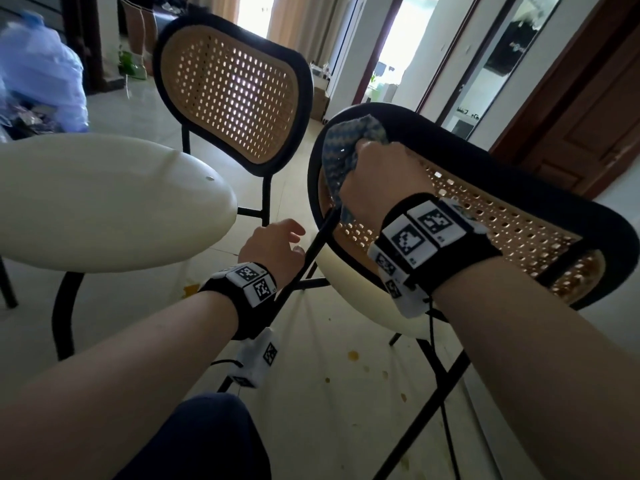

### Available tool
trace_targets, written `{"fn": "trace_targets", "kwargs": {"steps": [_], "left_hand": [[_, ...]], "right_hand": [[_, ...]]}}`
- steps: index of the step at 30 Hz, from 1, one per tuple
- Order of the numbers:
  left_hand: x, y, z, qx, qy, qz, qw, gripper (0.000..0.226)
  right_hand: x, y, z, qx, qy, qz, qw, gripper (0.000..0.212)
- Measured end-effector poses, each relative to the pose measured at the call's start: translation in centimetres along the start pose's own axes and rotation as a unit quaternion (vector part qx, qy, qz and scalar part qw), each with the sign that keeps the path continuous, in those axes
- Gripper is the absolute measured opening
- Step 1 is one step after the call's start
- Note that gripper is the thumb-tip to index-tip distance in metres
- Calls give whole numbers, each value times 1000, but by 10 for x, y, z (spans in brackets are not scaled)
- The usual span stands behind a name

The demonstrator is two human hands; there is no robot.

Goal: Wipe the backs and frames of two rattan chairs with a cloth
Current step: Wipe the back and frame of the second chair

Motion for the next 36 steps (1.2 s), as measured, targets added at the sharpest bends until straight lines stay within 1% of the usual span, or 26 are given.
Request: {"fn": "trace_targets", "kwargs": {"steps": [3,4,6,7,9,11,13,14,16,20,24,26,28,29,31,33,36], "left_hand": [[-6,-2,-1,-2,0,3,1000,28],[-7,-2,-1,-2,1,3,1000,27],[-11,-1,-1,0,5,6,1000,27],[-12,-1,0,0,7,6,1000,27],[-13,-1,0,2,8,4,1000,27],[-12,0,0,0,5,1,1000,25],[-11,1,0,0,0,0,1000,23],[-11,2,0,2,-3,-4,1000,23],[-12,5,1,6,-7,-13,1000,25],[-14,9,2,4,-1,14,1000,22],[-7,13,2,13,-10,21,1000,24],[-1,12,2,11,-18,22,1000,26],[4,10,1,10,-21,31,999,26],[9,8,1,11,-25,39,999,25],[19,5,1,22,-45,56,997,24],[33,5,1,39,-76,69,994,22],[51,3,-2,40,-102,101,989,21]], "right_hand": [[-3,-22,-1,-25,-12,-14,1000,22],[-4,-27,-2,-32,-17,-15,999,21],[-6,-40,-4,-50,-27,-3,998,13],[-7,-48,-5,-62,-30,6,998,14],[-12,-66,-6,-89,-38,21,995,21],[-18,-87,-5,-125,-42,37,991,18],[-24,-112,-3,-165,-48,46,984,44],[-26,-122,-2,-174,-54,49,982,53],[-29,-133,-3,-162,-60,60,983,58],[-25,-132,-3,-162,-62,61,983,59],[-24,-102,-11,-103,-20,110,988,57],[-22,-76,-18,-72,2,109,991,46],[-17,-46,-21,-43,27,89,995,23],[-12,-30,-21,-28,34,74,996,17],[-6,-5,-13,8,44,53,998,23],[0,7,-1,36,54,40,997,18],[11,6,15,52,64,-3,997,12]]}}
Point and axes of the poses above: each hand's wrist, its own z-axis away from the middle knuckle, its own y-axis out of the back of the hand, x = y × z, the point moved 8 cm from there along -z, towards the middle knuckle, and after that the axes turned 6 degrees about -y, right-handed, at the moved point
